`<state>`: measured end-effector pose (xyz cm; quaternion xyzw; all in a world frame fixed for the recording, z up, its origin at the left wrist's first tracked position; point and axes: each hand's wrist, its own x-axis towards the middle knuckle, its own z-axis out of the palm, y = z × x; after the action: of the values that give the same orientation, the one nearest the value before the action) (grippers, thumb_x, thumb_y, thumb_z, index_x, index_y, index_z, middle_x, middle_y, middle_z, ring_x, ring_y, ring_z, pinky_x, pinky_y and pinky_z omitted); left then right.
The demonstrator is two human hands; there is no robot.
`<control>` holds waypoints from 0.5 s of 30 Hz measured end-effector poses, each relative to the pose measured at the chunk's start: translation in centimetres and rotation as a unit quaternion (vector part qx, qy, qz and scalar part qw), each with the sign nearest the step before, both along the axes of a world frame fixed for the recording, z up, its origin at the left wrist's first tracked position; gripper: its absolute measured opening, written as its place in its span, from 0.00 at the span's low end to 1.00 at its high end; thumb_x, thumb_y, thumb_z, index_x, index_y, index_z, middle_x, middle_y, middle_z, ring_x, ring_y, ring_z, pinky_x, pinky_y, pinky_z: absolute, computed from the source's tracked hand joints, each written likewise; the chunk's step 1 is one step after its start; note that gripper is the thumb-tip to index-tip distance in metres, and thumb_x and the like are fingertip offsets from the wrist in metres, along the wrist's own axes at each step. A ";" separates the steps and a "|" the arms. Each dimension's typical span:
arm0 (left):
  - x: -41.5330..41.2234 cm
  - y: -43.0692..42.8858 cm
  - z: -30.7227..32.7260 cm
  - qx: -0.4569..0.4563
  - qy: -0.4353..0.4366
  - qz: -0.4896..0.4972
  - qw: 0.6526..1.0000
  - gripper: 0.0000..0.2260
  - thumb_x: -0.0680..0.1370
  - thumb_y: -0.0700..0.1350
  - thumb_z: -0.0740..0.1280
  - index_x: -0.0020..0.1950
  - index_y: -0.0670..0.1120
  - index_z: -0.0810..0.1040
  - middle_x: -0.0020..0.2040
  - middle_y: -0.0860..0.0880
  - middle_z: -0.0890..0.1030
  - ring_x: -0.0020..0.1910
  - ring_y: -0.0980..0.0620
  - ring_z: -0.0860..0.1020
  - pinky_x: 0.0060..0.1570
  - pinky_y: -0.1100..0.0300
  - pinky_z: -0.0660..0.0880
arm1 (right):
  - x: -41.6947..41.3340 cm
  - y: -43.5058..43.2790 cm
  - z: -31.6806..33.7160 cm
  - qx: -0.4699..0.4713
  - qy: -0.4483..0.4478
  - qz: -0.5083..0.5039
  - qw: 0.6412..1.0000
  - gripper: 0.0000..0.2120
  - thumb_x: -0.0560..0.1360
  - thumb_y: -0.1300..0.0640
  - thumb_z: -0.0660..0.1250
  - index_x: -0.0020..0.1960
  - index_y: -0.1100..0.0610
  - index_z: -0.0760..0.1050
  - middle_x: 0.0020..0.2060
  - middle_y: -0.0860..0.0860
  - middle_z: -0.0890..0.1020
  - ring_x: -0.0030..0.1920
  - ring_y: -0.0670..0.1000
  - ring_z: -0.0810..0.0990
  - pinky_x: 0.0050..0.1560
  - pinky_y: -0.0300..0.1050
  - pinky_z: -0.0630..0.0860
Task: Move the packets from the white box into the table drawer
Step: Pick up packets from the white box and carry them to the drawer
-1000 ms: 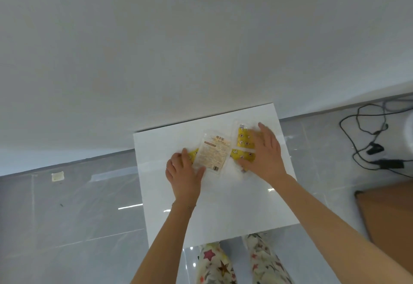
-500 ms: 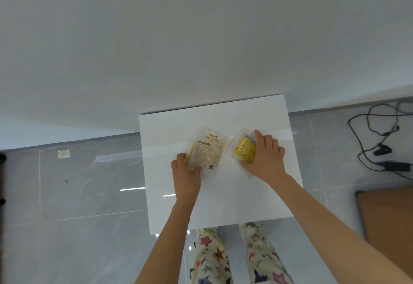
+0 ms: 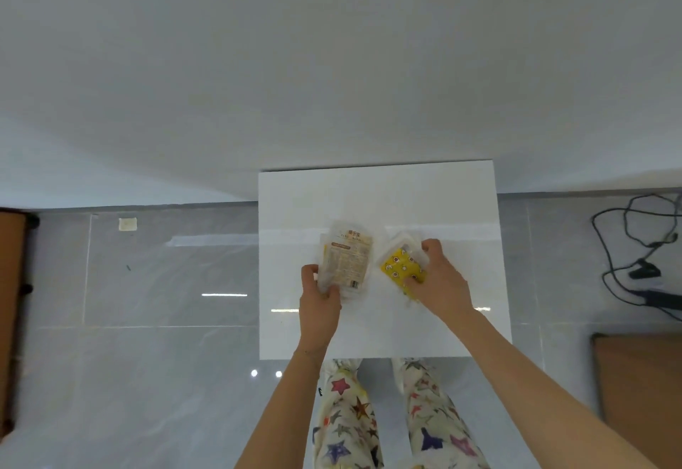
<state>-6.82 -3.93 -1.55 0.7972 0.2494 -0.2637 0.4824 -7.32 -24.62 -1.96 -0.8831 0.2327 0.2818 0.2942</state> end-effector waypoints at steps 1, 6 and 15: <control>-0.2 0.2 0.4 -0.012 0.003 0.014 1.000 0.13 0.78 0.34 0.61 0.59 0.46 0.64 0.49 0.49 0.79 0.43 0.53 0.81 0.41 0.54 0.82 | -0.1 0.0 0.2 0.003 0.012 0.013 1.000 0.24 0.72 0.53 0.68 0.63 0.51 0.60 0.41 0.49 0.75 0.34 0.51 0.75 0.31 0.43 0.67; -1.1 1.6 3.3 -0.036 -0.017 0.069 0.997 0.16 0.77 0.35 0.64 0.61 0.47 0.64 0.50 0.49 0.79 0.44 0.54 0.81 0.36 0.64 0.80 | 0.2 1.1 2.7 0.066 0.019 -0.003 0.998 0.29 0.72 0.53 0.69 0.68 0.49 0.59 0.45 0.52 0.79 0.38 0.54 0.78 0.35 0.46 0.74; -3.5 5.2 12.5 -0.115 -0.081 0.201 0.969 0.19 0.78 0.36 0.67 0.63 0.46 0.63 0.55 0.42 0.79 0.50 0.46 0.83 0.42 0.55 0.82 | 1.6 5.5 12.5 0.272 -0.016 -0.138 0.952 0.27 0.72 0.62 0.73 0.64 0.49 0.63 0.47 0.42 0.78 0.43 0.39 0.79 0.33 0.31 0.73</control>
<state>-10.32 1.31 10.98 0.6886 0.3323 -0.1231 0.6327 -5.70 -19.16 10.56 -0.7336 0.2622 0.2765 0.5626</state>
